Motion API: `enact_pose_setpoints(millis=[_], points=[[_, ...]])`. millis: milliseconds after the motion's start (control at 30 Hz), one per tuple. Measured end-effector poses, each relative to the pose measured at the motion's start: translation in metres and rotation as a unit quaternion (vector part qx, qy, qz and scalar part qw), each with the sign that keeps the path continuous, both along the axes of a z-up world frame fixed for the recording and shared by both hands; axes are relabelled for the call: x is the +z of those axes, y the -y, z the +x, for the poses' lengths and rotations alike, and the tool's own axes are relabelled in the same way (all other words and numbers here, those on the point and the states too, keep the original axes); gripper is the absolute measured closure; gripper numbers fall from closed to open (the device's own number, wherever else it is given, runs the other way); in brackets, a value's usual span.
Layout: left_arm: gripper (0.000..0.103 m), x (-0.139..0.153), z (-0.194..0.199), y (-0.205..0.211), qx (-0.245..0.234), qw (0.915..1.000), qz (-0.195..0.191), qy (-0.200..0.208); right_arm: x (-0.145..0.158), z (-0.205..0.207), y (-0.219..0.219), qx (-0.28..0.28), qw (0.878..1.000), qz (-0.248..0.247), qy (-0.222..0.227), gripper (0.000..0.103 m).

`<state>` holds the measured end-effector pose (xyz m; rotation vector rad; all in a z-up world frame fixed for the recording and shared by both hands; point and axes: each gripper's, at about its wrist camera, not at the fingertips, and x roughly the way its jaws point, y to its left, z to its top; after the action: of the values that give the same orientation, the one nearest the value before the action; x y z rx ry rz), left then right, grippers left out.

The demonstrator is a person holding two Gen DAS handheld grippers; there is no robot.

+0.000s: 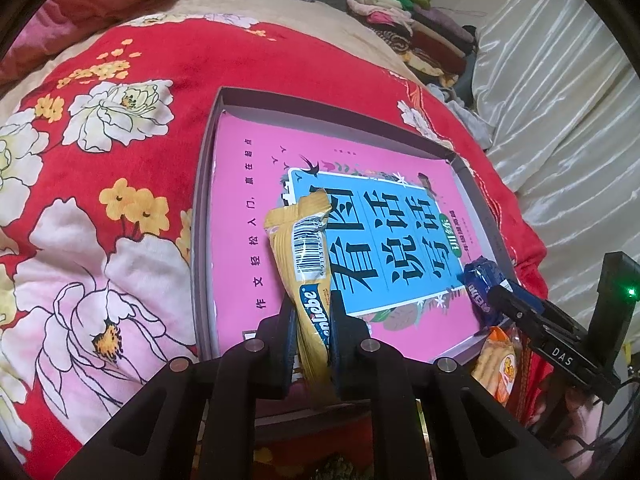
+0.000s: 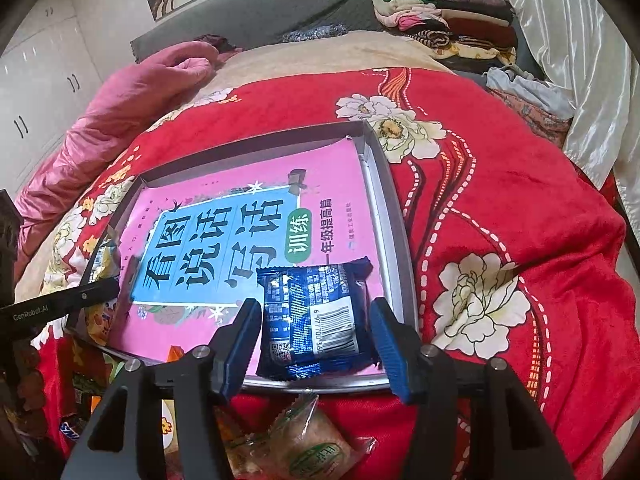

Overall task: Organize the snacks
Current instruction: 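Lower the blue pack into the tray and open the right tool while the left tool releases the wafer bar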

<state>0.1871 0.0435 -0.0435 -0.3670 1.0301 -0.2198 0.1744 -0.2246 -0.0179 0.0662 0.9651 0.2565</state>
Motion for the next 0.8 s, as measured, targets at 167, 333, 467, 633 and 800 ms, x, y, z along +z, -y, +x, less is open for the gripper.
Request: enact_pose_setpoints(millis=[167,333,467,633,800], points=[[0.082,0.001,-0.001,0.0,0.0,1.0,0.001,0.0,0.003,-0.002,0.002,-0.003,1.0,0.0,0.004,0.047],[0.078,0.002,-0.003,-0.001,-0.001,1.0,-0.003,0.0,0.008,-0.004,0.005,-0.01,1.0,0.003,0.011,0.045],[0.075,0.004,-0.005,-0.001,-0.003,1.0,-0.003,0.002,0.014,-0.008,0.007,-0.01,1.0,0.005,0.017,0.045],[0.066,0.006,-0.006,-0.001,-0.004,1.0,-0.005,0.004,0.02,-0.01,0.008,-0.011,1.0,0.006,0.025,0.044],[0.058,0.013,-0.009,-0.006,-0.001,0.9999,-0.007,0.01,0.024,-0.014,0.01,-0.013,0.999,0.008,0.03,0.043]])
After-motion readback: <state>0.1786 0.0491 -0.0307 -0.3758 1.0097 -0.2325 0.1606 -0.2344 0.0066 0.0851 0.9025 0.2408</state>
